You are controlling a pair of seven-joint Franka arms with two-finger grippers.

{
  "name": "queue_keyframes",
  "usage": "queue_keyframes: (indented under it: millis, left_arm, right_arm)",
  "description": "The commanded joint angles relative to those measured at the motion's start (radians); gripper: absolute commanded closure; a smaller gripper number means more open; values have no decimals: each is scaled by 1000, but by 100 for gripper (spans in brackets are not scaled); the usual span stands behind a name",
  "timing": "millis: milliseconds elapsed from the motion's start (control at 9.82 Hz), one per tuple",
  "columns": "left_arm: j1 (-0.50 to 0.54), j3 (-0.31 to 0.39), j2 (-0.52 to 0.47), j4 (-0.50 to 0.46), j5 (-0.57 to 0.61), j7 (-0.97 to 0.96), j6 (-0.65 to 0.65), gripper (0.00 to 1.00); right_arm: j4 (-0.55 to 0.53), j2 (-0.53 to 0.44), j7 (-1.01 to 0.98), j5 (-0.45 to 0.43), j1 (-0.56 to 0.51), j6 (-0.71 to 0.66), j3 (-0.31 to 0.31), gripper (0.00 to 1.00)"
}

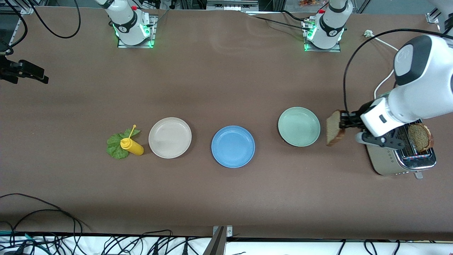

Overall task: Make sandwich in blue plate with both arms
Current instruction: 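Carry the bread slice with the left gripper over the blue plate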

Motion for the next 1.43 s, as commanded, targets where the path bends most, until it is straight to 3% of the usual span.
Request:
queue_keyframes:
  millis: [0,102,611,814,1120,1324]
  left_arm:
    - [-21,-27,49,17,-124,-9,0,100]
    - [-36,-28,72,19,-166,-9,24,100]
    - [-67,-182,239,31,-327,-98,236,100]
    - [-94,-223,300,43,-330,-170,359,100]
    - [-102,-338,411,46,-330,-182,562,100]
    - [-134,-348,455,51,-332,-184,657,100]
  right_arm:
    - [24,2,-11,-5,-5,-22,1,0]
    - [24,2,-11,-5,-5,-22,1,0]
    - [24,2,-11,-5,-3,-22,1,0]
    - [24,2,-11,-5,-3,-22,1,0]
    - [24,2,-11,-5,-5,-22,1,0]
    - [24,2,-11,-5,-3,-22,1,0]
